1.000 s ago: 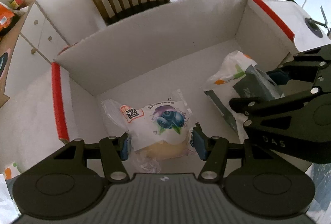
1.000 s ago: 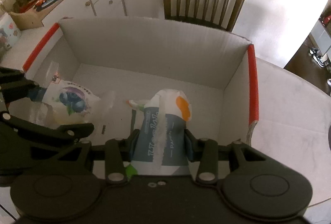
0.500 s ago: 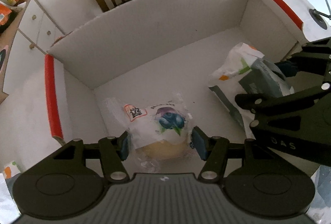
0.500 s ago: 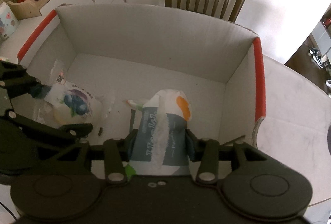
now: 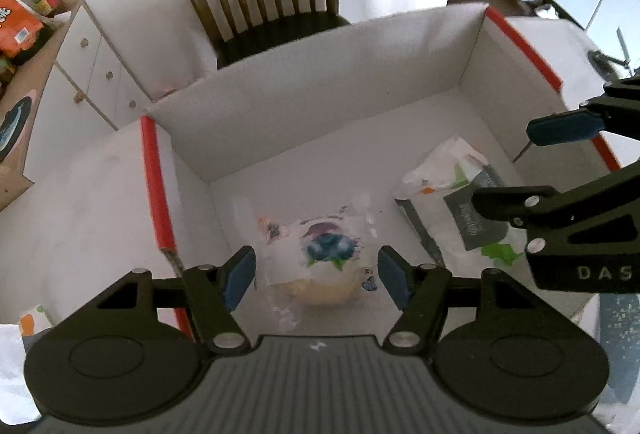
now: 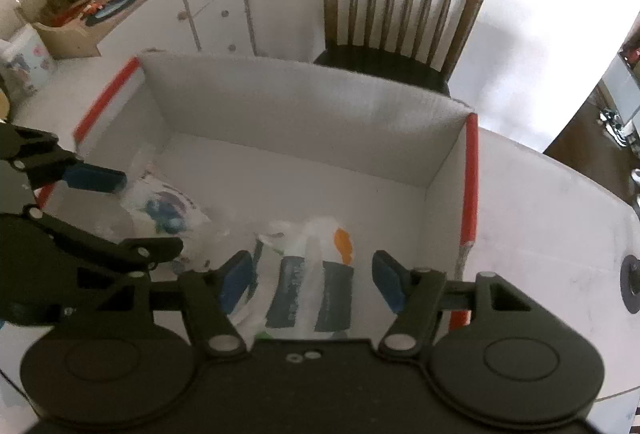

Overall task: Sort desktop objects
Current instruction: 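Open both tools to release the packet and pouch inside the box, then withdraw both tools from the box back toward the remaining snacks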

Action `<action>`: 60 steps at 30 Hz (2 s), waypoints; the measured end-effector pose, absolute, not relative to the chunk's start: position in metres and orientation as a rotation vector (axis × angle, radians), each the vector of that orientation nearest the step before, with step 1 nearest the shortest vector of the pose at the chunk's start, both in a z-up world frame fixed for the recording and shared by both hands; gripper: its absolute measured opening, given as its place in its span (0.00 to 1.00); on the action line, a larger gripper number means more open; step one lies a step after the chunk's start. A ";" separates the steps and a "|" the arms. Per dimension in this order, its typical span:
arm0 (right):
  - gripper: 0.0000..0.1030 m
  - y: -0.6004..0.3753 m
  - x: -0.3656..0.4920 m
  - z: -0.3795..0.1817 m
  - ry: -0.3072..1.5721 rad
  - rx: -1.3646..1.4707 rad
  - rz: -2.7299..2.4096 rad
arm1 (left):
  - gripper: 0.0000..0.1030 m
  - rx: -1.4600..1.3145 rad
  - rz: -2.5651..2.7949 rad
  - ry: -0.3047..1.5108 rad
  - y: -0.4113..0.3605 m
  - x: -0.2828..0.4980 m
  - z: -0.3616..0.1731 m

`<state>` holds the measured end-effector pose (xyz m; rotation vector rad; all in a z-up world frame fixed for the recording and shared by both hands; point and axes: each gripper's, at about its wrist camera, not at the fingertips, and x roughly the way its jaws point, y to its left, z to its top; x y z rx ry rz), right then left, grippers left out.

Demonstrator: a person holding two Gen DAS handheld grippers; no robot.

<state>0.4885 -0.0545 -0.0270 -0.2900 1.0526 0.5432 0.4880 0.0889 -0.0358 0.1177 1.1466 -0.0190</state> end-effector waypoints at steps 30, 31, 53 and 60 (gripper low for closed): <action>0.64 -0.087 0.409 0.065 0.909 -0.205 0.580 | 0.65 0.056 -0.046 0.935 0.071 0.394 0.058; 0.64 -0.089 0.403 0.068 0.900 -0.200 0.585 | 0.65 0.053 -0.044 0.923 0.071 0.388 0.062; 0.64 -0.126 0.288 0.116 0.707 -0.100 0.578 | 0.65 -0.010 -0.030 0.728 0.055 0.266 0.110; 0.64 -0.138 0.254 0.121 0.666 -0.074 0.567 | 0.65 -0.037 -0.021 0.681 0.054 0.226 0.117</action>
